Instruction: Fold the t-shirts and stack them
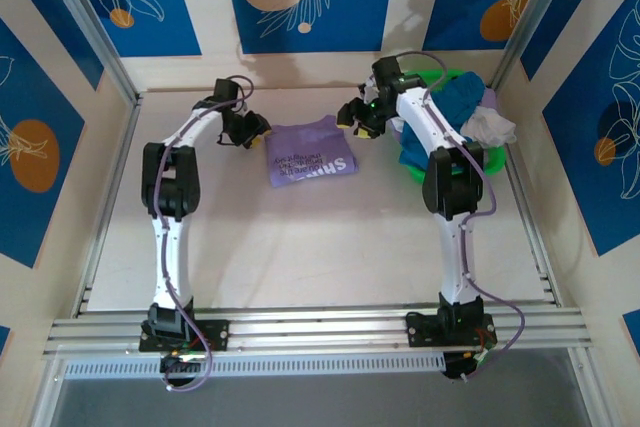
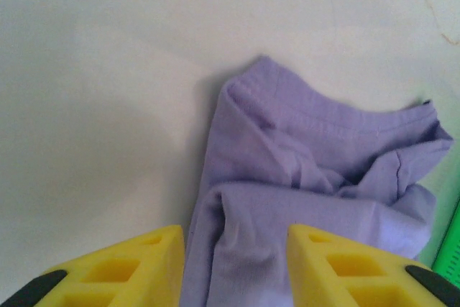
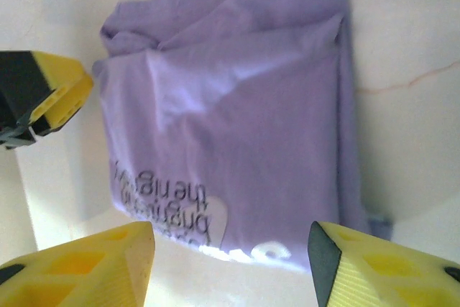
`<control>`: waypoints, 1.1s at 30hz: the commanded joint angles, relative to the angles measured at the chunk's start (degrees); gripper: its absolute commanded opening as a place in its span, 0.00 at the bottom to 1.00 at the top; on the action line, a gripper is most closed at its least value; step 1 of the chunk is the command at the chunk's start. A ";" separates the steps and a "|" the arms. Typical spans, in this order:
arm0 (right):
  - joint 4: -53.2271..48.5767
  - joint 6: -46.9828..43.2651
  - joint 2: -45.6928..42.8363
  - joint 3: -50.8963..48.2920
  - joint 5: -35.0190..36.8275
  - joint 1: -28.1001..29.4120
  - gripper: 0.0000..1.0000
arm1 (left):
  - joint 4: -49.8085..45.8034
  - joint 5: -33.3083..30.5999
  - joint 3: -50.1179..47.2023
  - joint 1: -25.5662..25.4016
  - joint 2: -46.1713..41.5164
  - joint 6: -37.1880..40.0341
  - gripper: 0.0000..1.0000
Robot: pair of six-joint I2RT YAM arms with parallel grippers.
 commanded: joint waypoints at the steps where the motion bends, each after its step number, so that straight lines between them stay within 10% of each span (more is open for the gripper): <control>1: 2.54 1.43 -0.79 -4.31 -3.60 2.16 0.60 | 5.14 1.04 -7.11 -2.09 -8.71 -0.69 0.41; 18: 7.58 2.46 -0.71 -20.31 -3.99 3.75 0.59 | 11.30 0.80 -22.74 -13.79 -8.89 -1.32 0.41; 33: 14.46 3.10 -26.31 -55.12 -2.86 5.45 0.58 | 20.35 -4.32 -52.13 -28.14 -29.67 -10.44 0.41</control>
